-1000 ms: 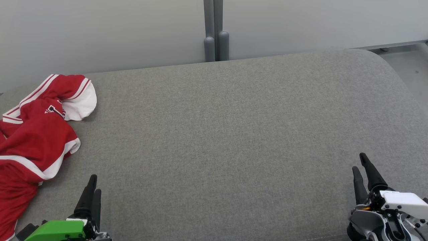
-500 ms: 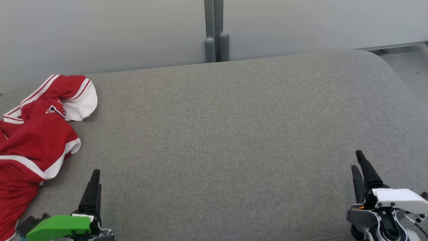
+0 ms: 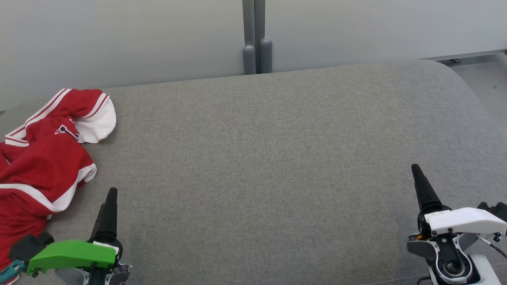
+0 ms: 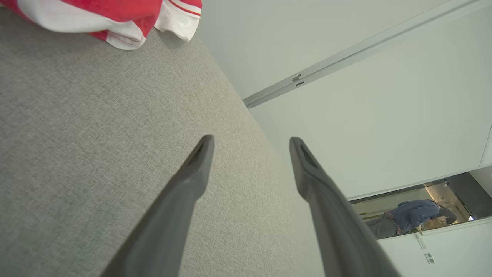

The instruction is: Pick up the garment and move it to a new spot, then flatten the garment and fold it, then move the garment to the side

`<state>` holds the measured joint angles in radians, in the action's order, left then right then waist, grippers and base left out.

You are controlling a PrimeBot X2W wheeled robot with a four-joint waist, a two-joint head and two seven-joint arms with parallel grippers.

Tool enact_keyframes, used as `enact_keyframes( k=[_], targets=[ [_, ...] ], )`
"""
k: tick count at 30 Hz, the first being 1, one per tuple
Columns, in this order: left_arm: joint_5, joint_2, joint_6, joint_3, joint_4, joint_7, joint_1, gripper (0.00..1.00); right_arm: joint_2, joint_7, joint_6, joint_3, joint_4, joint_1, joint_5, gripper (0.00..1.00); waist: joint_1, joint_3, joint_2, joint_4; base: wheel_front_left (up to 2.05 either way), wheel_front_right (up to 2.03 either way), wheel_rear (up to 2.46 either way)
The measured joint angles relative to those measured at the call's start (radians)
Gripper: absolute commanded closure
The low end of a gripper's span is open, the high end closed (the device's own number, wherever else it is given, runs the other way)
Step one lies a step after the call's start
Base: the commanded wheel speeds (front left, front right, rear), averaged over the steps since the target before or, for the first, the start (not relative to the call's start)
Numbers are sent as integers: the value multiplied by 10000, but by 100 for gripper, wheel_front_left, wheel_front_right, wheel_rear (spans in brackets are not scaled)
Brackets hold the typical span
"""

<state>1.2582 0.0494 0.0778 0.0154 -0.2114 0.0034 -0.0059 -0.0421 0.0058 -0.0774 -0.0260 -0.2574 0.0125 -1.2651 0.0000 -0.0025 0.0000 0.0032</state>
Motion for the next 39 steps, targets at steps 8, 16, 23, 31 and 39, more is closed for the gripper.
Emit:
enact_keyframes(
  k=[8, 16, 23, 31, 39],
  targets=[
    [-1741, 203, -301, -316, 339, -261, 0, 0, -219, -313, 182, 554, 288, 60, 1563, 0, 0, -7, 0, 5, 0, 0, 0],
    [-3392, 343, -525, -587, 652, -546, 13, 0, -303, -558, 378, 1118, 497, 112, 3095, 0, 0, -20, 0, 3, 0, 0, 0],
    [-4855, 387, -792, -838, 911, -819, 78, 0, -362, -846, 631, 1580, 589, 112, 4374, 0, 0, -44, 0, -10, 0, 0, 0],
    [-6082, 384, -1012, -911, 1080, -1091, 388, 0, -372, -1108, 811, 1981, 700, 110, 5591, 0, 0, -105, 0, -26, 0, 0, 0],
    [-7246, 372, -1164, -968, 1269, -1363, 610, 0, -460, -1377, 986, 2280, 899, 110, 6809, 0, 0, -194, 0, -38, 0, 0, 0]
  ],
)
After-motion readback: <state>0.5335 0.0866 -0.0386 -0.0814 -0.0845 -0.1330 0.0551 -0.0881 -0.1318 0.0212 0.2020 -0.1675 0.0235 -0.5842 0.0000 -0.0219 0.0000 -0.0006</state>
